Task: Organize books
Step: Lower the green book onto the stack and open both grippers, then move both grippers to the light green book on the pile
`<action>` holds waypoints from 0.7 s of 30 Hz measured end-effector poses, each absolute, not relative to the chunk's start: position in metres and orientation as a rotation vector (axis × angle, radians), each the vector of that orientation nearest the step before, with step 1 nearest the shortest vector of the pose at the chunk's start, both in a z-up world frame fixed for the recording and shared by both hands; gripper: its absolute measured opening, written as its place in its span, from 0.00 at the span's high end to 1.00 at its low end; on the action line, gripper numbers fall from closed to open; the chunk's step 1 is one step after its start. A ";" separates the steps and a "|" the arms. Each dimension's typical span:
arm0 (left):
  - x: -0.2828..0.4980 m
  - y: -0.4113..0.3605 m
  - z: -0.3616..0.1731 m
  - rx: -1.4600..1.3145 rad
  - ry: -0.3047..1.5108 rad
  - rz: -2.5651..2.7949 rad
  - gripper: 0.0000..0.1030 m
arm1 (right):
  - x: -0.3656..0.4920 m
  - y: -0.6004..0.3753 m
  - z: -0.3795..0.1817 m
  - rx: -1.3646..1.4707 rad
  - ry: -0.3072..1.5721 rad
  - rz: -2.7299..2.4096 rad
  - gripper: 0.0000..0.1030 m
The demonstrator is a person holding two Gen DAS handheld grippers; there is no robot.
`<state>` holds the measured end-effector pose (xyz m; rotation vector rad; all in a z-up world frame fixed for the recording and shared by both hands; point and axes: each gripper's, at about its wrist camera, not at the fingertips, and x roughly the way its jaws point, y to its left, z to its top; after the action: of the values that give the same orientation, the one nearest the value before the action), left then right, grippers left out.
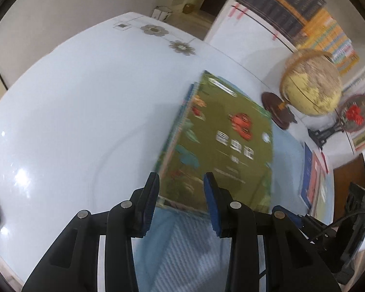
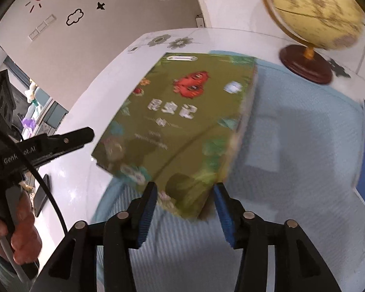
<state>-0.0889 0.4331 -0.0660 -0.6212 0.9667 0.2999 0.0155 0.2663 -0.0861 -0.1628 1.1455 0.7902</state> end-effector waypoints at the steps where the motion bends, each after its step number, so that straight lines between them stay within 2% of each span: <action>1: -0.088 0.425 -0.064 -0.614 0.968 0.289 0.67 | 0.014 0.251 -0.087 -0.149 1.153 0.780 0.51; 7: -0.077 0.346 -0.054 -0.551 1.015 0.201 0.66 | 0.009 0.167 -0.093 -0.067 1.190 0.722 0.50; 17: -0.033 0.152 -0.058 -0.403 1.114 -0.048 0.65 | 0.024 -0.028 -0.082 0.100 1.182 0.514 0.50; 21: -0.025 0.099 -0.056 -0.364 1.121 -0.102 0.65 | 0.028 -0.096 -0.082 0.174 1.188 0.441 0.50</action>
<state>-0.0248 0.0994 -0.0555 -0.3645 1.1207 -0.1018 0.0282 -0.0957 -0.0820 0.1745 1.1880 0.4408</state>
